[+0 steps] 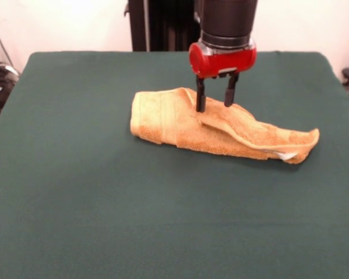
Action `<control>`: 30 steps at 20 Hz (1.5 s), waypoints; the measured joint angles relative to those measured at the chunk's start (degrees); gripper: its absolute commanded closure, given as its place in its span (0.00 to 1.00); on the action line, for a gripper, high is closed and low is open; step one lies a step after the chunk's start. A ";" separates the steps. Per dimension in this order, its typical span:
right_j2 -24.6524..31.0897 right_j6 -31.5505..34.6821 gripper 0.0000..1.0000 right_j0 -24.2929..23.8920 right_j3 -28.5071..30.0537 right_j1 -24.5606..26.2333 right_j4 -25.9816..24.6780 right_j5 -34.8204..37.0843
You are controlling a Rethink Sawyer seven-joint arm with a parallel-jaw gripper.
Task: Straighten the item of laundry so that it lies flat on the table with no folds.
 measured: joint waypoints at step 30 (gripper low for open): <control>0.00 0.00 0.00 0.77 -1.81 2.62 -2.12 0.00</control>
